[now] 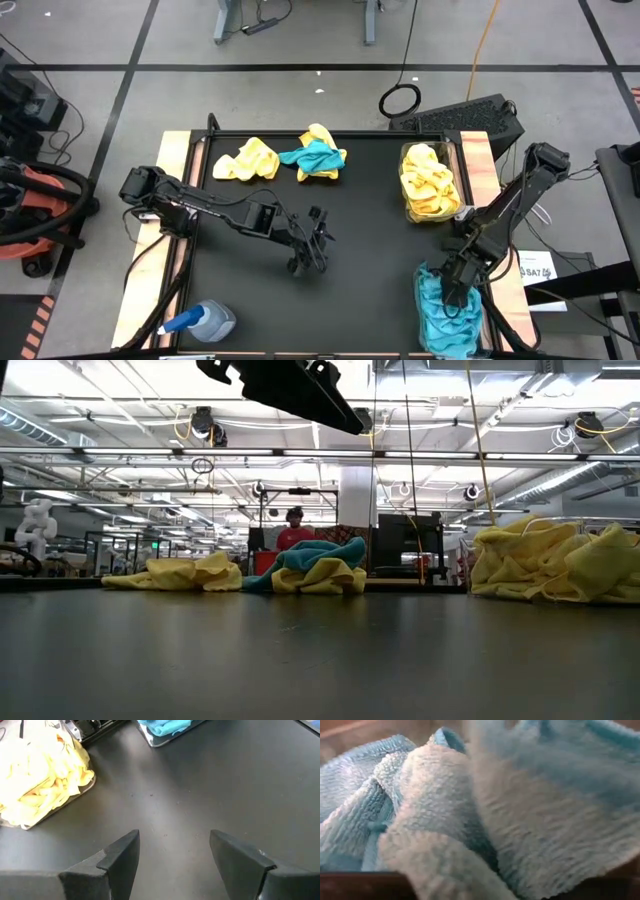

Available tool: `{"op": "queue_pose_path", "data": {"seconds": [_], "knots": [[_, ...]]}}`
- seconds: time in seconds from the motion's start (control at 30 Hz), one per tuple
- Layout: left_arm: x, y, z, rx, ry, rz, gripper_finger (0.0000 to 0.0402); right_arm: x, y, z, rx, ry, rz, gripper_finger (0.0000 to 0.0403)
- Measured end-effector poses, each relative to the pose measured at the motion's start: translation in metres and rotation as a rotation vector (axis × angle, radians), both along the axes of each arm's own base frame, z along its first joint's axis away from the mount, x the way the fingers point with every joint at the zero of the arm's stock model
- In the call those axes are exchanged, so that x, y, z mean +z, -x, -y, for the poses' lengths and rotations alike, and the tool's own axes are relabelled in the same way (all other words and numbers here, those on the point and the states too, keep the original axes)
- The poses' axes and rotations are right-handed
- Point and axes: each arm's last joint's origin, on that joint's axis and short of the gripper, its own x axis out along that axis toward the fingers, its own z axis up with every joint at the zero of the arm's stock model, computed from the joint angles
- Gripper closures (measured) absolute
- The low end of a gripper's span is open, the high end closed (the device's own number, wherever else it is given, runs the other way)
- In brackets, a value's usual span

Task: Sort microfiber towel by color & place in baskets
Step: Put the blue towel into the bottom transparent bin

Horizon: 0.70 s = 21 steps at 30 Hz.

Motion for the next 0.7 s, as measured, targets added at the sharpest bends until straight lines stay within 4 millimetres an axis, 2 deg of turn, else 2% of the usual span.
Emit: {"op": "queue_pose_path", "data": {"seconds": [0.27, 0.7], "knots": [[0.0, 0.0, 0.0, -0.001, 0.0, 0.0, 0.0155, 0.029, 0.005, 0.006, -0.047, -0.072, 0.05, 0.0173], [0.002, -0.001, 0.0, -0.001, 0.007, 0.023, 0.0155, 0.063, 0.011, 0.014, -0.064, -0.138, 0.093, 0.0165]]}}
